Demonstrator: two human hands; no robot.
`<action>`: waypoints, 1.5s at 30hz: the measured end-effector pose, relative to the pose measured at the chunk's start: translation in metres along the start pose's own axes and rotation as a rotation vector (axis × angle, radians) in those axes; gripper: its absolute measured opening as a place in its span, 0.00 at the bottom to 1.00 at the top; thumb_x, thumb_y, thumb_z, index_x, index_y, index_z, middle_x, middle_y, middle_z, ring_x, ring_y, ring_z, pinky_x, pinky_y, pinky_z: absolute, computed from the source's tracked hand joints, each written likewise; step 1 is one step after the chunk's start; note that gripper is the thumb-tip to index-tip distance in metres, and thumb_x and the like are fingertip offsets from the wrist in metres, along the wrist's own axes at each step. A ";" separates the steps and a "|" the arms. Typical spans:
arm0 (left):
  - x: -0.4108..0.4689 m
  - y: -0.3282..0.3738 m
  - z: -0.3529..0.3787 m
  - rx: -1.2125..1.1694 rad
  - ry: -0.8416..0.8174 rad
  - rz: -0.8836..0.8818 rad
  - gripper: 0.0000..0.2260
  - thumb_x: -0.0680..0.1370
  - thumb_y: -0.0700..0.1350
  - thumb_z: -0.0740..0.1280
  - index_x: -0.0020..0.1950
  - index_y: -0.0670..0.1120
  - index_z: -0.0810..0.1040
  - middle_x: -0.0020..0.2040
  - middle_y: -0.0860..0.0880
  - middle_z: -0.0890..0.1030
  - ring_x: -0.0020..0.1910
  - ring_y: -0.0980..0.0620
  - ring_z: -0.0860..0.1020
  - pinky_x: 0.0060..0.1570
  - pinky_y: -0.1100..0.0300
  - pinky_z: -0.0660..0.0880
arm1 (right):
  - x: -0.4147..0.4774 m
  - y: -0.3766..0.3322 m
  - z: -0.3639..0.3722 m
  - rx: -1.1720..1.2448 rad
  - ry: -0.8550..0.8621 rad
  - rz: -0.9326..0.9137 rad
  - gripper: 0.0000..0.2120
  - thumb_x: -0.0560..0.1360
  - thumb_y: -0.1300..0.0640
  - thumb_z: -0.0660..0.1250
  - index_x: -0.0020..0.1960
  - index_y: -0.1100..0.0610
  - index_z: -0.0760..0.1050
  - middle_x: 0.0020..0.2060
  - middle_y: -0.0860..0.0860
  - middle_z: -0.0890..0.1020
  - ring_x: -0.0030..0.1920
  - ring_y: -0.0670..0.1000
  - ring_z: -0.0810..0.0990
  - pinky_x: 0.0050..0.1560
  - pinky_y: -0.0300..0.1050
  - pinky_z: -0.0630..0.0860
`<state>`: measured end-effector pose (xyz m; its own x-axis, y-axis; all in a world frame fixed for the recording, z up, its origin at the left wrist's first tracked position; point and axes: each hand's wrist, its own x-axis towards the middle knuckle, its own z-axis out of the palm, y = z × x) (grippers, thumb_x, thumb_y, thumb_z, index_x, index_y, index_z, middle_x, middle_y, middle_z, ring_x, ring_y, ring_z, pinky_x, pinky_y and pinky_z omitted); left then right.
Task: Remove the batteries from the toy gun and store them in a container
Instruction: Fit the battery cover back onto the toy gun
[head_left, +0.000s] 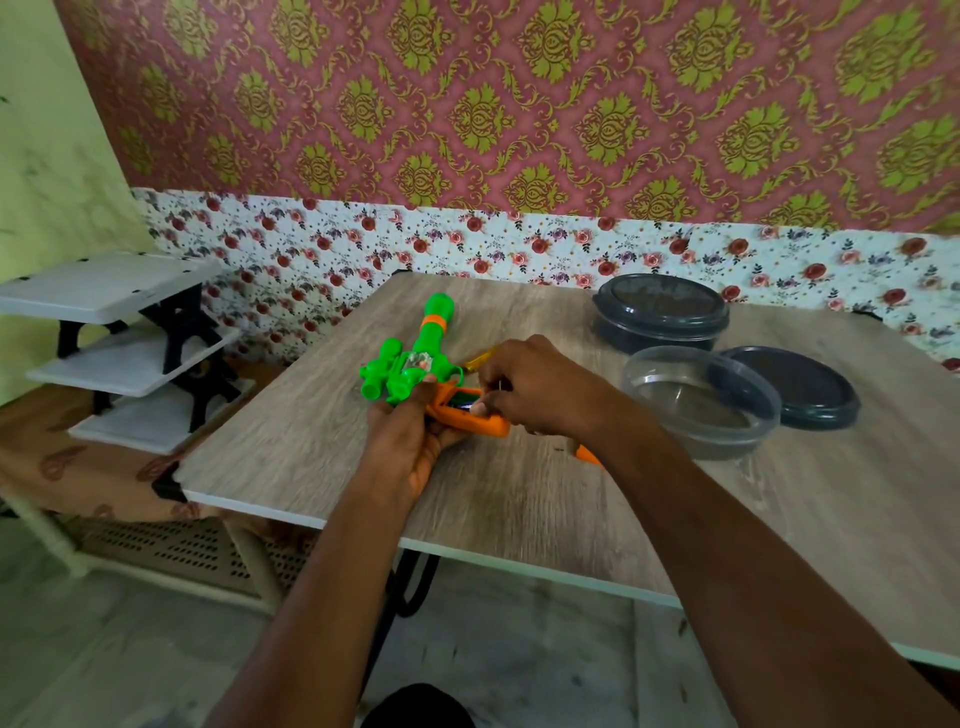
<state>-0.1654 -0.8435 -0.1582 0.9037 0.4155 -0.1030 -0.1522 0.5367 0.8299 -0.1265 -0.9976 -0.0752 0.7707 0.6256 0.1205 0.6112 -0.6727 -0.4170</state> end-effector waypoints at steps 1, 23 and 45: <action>0.000 0.000 0.000 0.000 0.000 0.003 0.06 0.86 0.40 0.63 0.56 0.42 0.80 0.41 0.43 0.88 0.35 0.46 0.87 0.35 0.47 0.86 | -0.001 0.000 0.000 0.017 0.005 0.010 0.16 0.76 0.50 0.74 0.36 0.47 0.71 0.43 0.55 0.74 0.34 0.51 0.76 0.36 0.44 0.73; -0.001 0.003 0.003 -0.062 0.028 -0.005 0.05 0.85 0.39 0.64 0.55 0.48 0.77 0.42 0.44 0.88 0.39 0.44 0.87 0.42 0.36 0.82 | 0.010 -0.003 0.001 0.633 0.013 0.575 0.17 0.67 0.64 0.80 0.47 0.63 0.72 0.35 0.61 0.77 0.19 0.48 0.72 0.23 0.35 0.66; 0.001 0.001 0.003 -0.095 0.075 -0.068 0.15 0.85 0.36 0.65 0.71 0.47 0.71 0.52 0.39 0.85 0.48 0.41 0.85 0.35 0.39 0.85 | -0.012 0.021 0.000 1.602 0.175 0.652 0.18 0.75 0.75 0.48 0.48 0.66 0.76 0.48 0.65 0.77 0.43 0.53 0.75 0.39 0.42 0.69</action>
<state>-0.1637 -0.8446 -0.1563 0.8815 0.4276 -0.2003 -0.1326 0.6312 0.7642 -0.1223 -1.0192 -0.0857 0.8727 0.3138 -0.3740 -0.4676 0.3175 -0.8249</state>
